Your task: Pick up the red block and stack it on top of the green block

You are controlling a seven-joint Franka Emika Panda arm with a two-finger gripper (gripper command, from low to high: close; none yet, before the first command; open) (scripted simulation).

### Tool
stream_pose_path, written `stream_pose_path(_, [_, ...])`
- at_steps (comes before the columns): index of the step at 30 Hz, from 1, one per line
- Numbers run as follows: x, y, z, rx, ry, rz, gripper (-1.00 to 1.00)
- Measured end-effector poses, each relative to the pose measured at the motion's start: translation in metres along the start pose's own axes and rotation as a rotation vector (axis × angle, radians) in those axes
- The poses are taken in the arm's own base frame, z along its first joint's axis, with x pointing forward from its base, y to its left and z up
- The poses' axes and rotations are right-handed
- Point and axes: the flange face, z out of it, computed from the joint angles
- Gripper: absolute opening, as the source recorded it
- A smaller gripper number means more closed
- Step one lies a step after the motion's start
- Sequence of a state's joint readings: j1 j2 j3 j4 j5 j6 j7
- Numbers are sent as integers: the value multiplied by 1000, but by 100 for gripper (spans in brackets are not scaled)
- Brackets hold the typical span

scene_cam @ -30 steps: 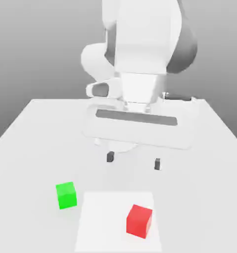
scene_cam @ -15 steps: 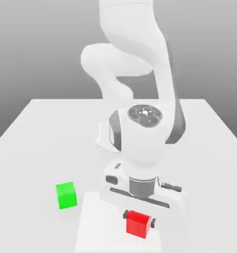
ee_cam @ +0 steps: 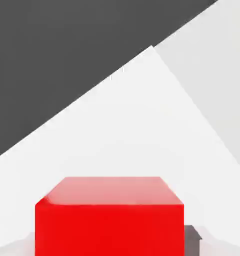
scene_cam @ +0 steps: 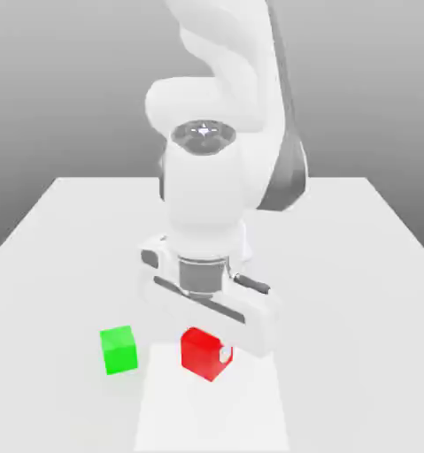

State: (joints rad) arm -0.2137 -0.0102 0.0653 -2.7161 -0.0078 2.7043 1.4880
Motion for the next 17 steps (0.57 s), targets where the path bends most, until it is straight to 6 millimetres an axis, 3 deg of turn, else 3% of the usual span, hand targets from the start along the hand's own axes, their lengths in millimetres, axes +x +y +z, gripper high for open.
stream_pose_path(7, [84,59,-15,2,-3,442,-100])
stream_pose_path(14, [95,67,40,3,-3,503,-100])
stream_pose_path(15, [94,67,46,3,-3,502,100])
stream_pose_path(17, [94,67,46,3,-3,502,100])
